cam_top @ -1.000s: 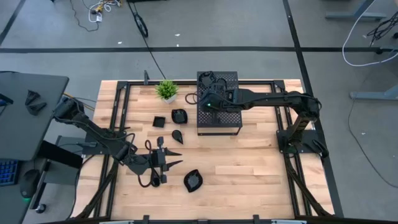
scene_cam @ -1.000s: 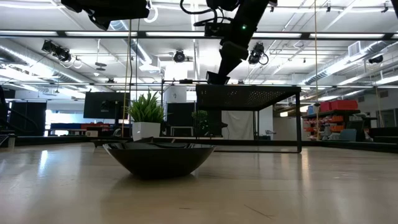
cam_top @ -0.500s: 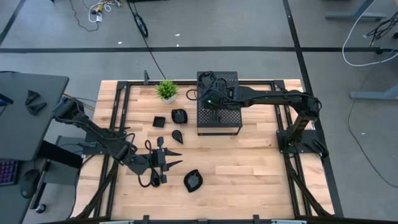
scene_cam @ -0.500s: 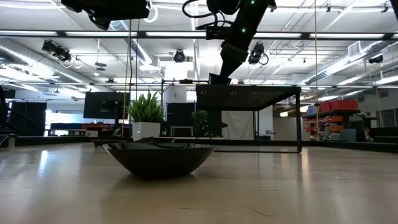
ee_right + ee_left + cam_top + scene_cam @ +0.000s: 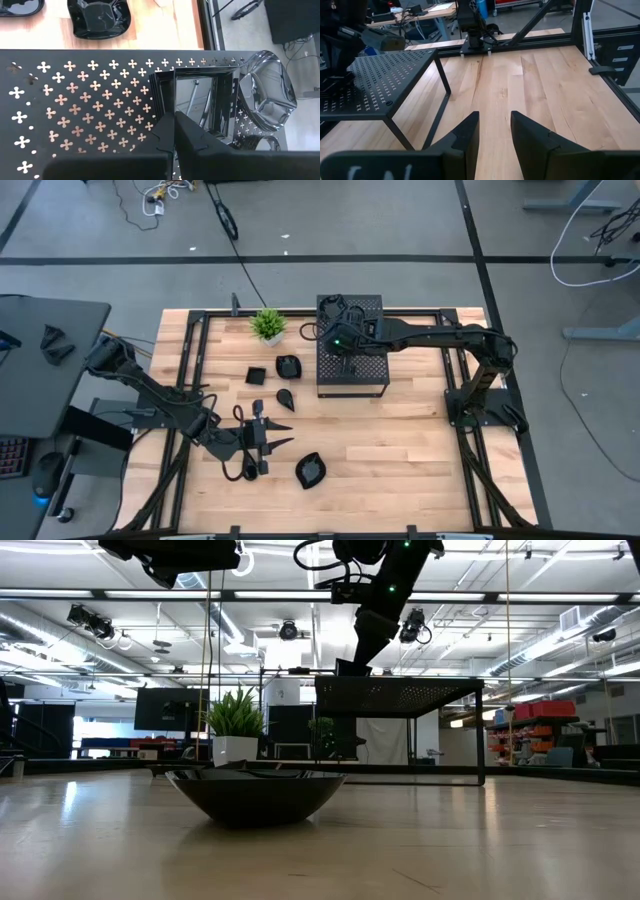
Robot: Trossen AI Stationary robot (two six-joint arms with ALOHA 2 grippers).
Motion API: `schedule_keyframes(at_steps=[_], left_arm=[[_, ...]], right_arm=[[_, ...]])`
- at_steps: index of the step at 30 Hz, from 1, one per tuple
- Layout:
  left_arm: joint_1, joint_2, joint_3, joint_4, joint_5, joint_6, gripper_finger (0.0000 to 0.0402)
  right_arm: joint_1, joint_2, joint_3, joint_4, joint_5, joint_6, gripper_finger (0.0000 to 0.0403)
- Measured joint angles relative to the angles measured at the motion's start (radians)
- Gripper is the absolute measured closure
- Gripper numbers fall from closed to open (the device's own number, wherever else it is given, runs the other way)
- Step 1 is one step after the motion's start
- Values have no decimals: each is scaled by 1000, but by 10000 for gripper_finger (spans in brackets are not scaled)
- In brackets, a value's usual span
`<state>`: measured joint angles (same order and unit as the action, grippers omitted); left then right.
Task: Pick & Place Mini shaped plates
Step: Stack the right square plate on top of the square plates on the shelf
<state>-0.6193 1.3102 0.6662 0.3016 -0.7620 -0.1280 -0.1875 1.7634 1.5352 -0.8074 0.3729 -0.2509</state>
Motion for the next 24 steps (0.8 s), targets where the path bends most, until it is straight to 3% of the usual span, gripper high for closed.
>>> schedule_keyframes(at_steps=[4,17,24], left_arm=[[0,0,0,0,0,0,285],[0,0,0,0,0,0,285],[0,0,0,0,0,0,285]], right_arm=[[0,0,0,0,0,-2,385],[9,-12,-1,1,0,-54,287],[26,-48,-1,1,-35,-65,297]])
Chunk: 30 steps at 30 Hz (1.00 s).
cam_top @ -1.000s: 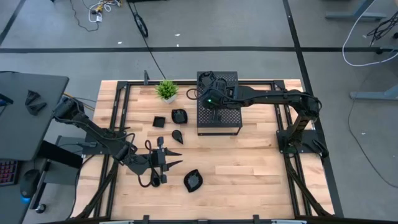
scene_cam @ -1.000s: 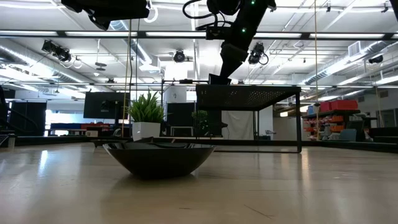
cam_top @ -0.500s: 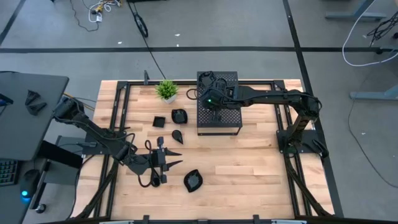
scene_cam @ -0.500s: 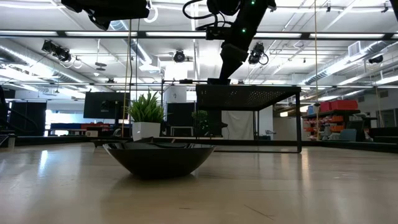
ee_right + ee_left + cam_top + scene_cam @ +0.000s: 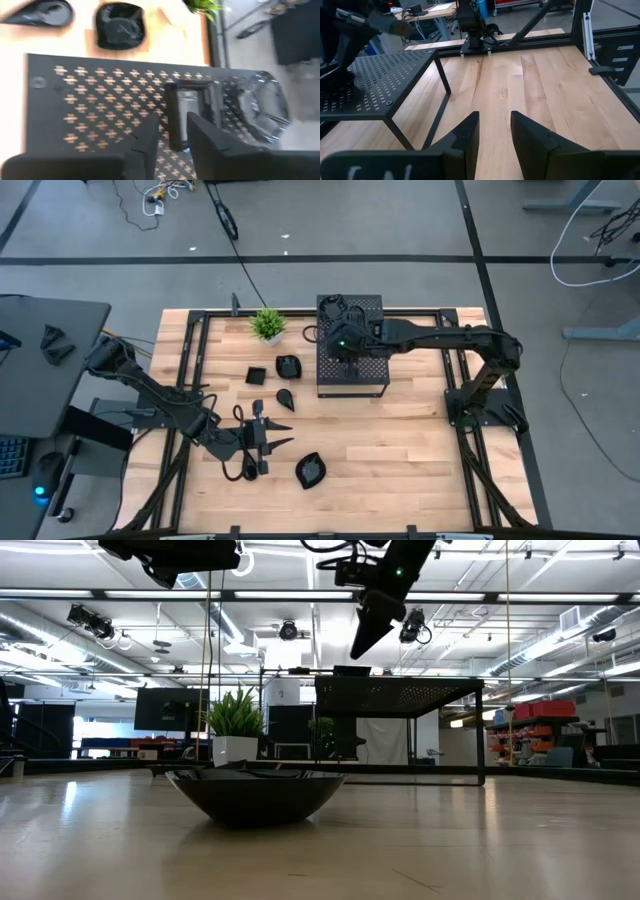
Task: Pick & Place Mini shaped plates
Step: Stack the right square plate on top of the square plates on the shelf
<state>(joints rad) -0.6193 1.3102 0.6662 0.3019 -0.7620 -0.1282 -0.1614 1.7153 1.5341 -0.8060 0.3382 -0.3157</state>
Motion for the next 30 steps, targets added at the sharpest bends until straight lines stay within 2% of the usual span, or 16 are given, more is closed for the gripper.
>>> schedule_keyframes(at_steps=[3,9,12,16,30], left_arm=[[0,0,0,0,0,0,285],[0,0,0,0,0,0,285],[0,0,0,0,0,0,285],[0,0,0,0,0,0,285],[0,0,0,0,0,0,285]], right_arm=[[-4,-4,0,2,-75,7,326],[-43,-3,0,9,-102,46,396],[-61,-3,0,17,-105,55,391],[-73,-3,-6,28,-189,64,395],[-81,-1,-98,135,-200,64,398]])
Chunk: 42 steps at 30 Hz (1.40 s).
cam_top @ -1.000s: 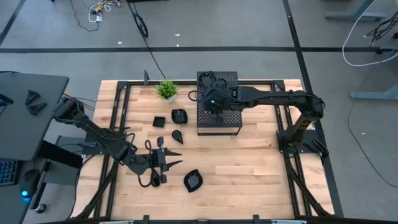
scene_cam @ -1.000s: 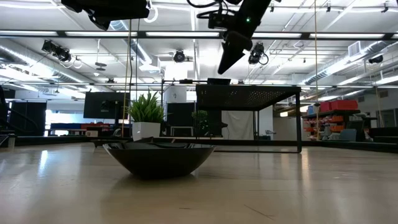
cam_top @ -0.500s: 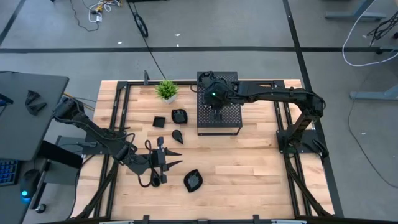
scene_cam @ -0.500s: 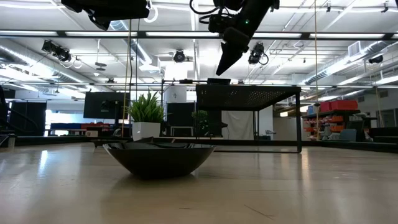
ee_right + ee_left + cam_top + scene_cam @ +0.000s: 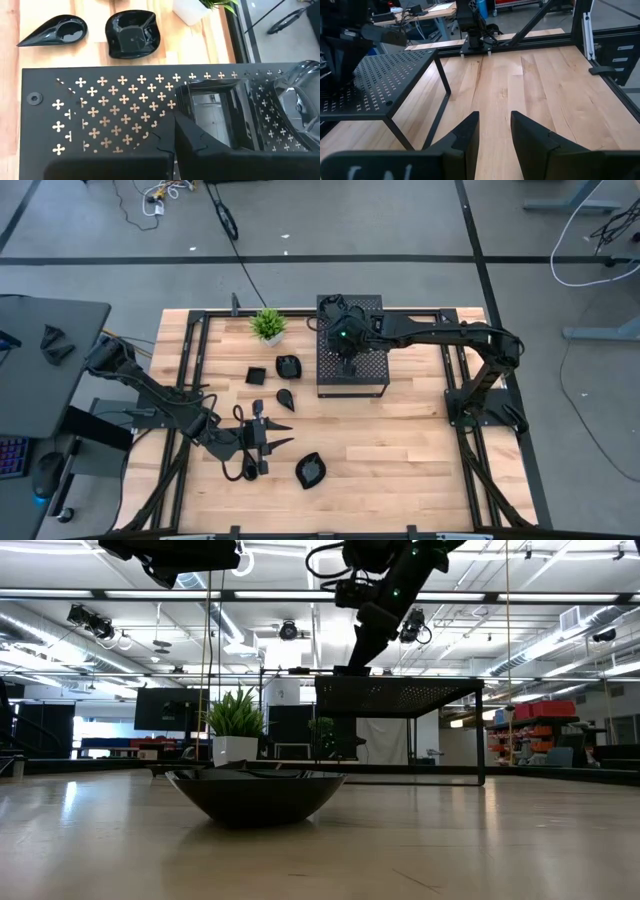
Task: Pick & Place Mini shaped plates
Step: Stack the right square plate on top of the square plates on the shelf
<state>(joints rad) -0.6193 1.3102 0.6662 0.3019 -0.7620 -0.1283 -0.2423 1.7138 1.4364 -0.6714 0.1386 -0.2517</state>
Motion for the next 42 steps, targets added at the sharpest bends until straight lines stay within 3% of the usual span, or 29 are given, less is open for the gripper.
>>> schedule_keyframes(at_steps=[25,31,36,38,42], left_arm=[[0,0,0,0,0,0,285],[0,0,0,0,0,0,285],[0,0,0,0,0,0,285],[-2,0,0,-1,0,0,285],[-2,0,0,0,0,-18,285]], right_arm=[[-38,-18,3,42,-1,57,397],[-2,-22,3,41,2,53,397],[107,-48,4,41,1,104,397],[165,-54,4,33,32,113,398],[237,-56,4,35,223,130,398]])
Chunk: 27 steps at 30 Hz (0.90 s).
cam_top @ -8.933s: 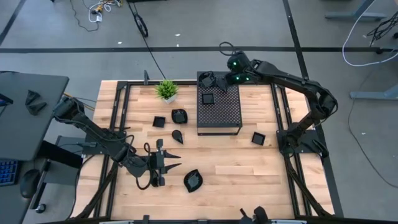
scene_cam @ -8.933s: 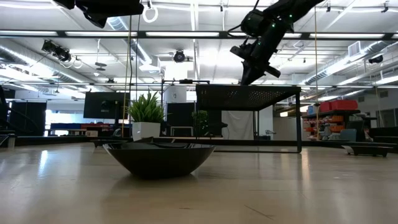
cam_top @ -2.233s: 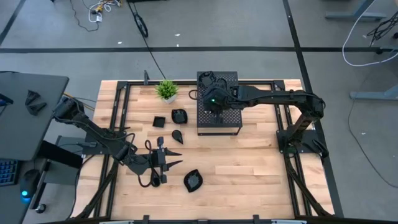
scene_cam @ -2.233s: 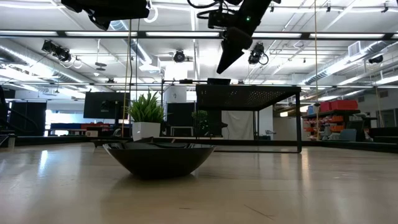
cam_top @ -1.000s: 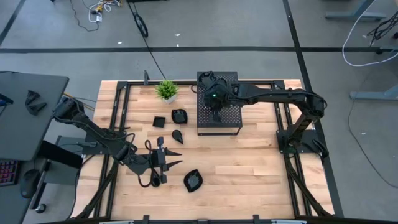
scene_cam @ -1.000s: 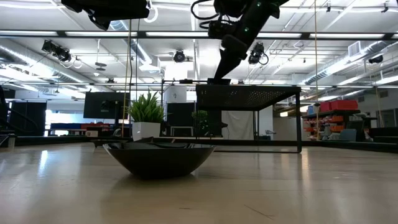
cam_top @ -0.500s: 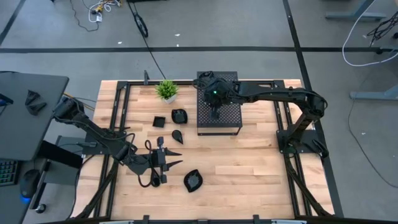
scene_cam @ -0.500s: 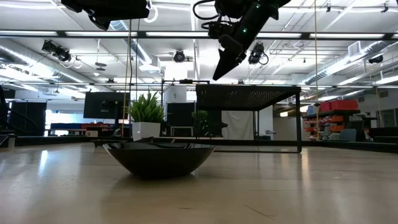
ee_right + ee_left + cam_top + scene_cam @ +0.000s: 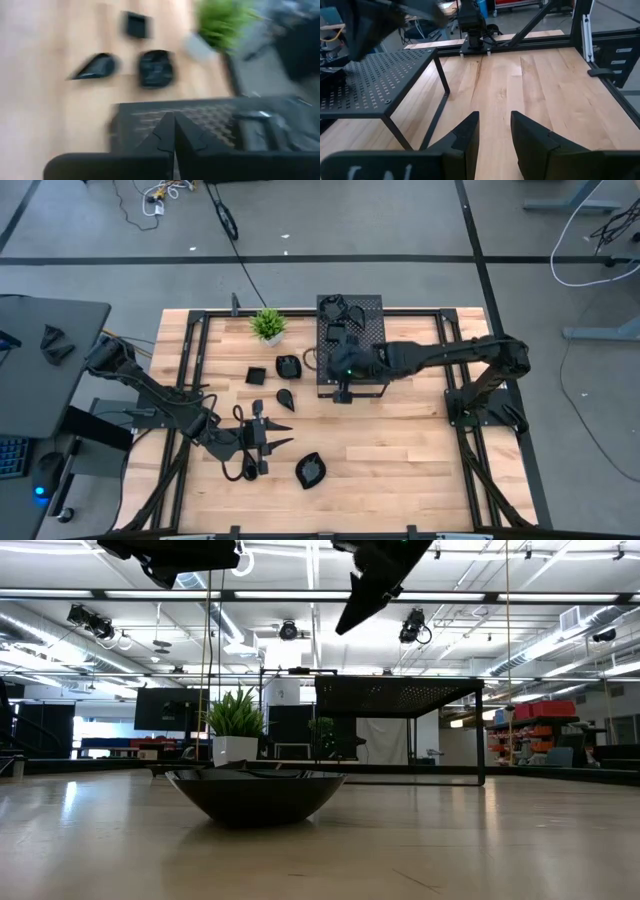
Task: Pick & Place Mini shaped plates
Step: Stack the right square plate on top of the square plates on the shelf
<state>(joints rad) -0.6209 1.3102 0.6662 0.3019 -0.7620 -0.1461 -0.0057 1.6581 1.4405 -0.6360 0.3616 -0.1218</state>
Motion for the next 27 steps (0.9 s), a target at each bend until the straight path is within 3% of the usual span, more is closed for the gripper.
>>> schedule_keyframes(at_steps=[2,5,12,16,27], left_arm=[[0,0,0,0,0,-1,285],[0,0,0,1,0,-2,285],[10,0,0,1,0,20,285],[18,0,0,1,0,21,285],[11,0,0,8,0,19,285]], right_arm=[[-26,0,0,4,59,37,398],[-118,2,0,8,54,104,398],[-307,25,-1,50,-175,151,398],[-343,48,-1,86,-254,151,398],[-354,55,-1,83,-224,207,398]])
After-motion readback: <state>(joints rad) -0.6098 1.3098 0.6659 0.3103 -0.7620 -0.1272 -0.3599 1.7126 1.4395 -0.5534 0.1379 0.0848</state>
